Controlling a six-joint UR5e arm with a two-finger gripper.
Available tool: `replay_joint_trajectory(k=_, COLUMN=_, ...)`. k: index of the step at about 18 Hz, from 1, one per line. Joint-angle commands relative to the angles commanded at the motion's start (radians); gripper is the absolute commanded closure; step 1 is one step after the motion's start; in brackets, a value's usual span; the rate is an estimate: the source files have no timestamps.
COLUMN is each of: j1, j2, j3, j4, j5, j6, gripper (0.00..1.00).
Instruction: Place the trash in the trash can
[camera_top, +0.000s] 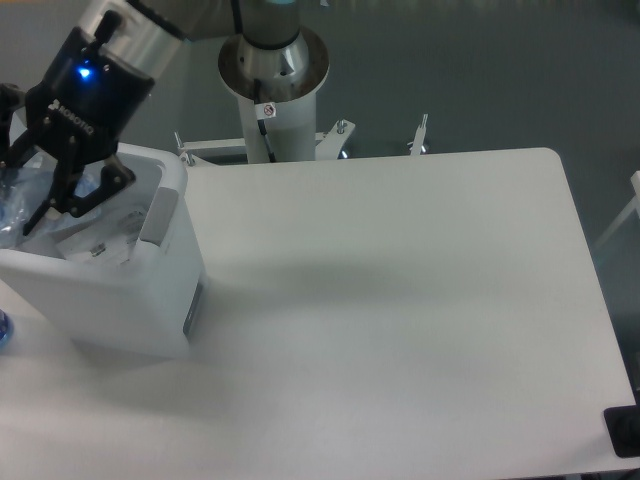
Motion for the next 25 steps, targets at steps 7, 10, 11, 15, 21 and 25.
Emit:
replay_joint_trajectory(k=7, j1=0.005, j2=0.098, j3=-0.132, j4=-0.003, j5=0.009, j6=0.129, gripper=0.0)
replay_joint_trajectory(k=10, j1=0.049, j2=0.138, j3=-0.163, j4=-0.006, j5=0.011, j6=0.16, gripper=0.0)
replay_joint_trajectory(k=11, j1=0.079, j2=0.147, j3=-0.166, j4=-0.006, j5=0.011, j6=0.161, gripper=0.0)
replay_joint_trajectory(k=15, j1=0.182, j2=0.152, j3=-0.155, j4=-0.006, j5=0.011, j6=0.161, gripper=0.0)
replay_joint_trajectory(k=21, j1=0.362, j2=0.098, j3=-0.158, j4=-0.008, j5=0.011, j6=0.206, gripper=0.0)
replay_joint_trajectory(k=25, j1=0.445, j2=0.0, j3=-0.122, j4=-0.008, j5=0.015, j6=0.227, gripper=0.0)
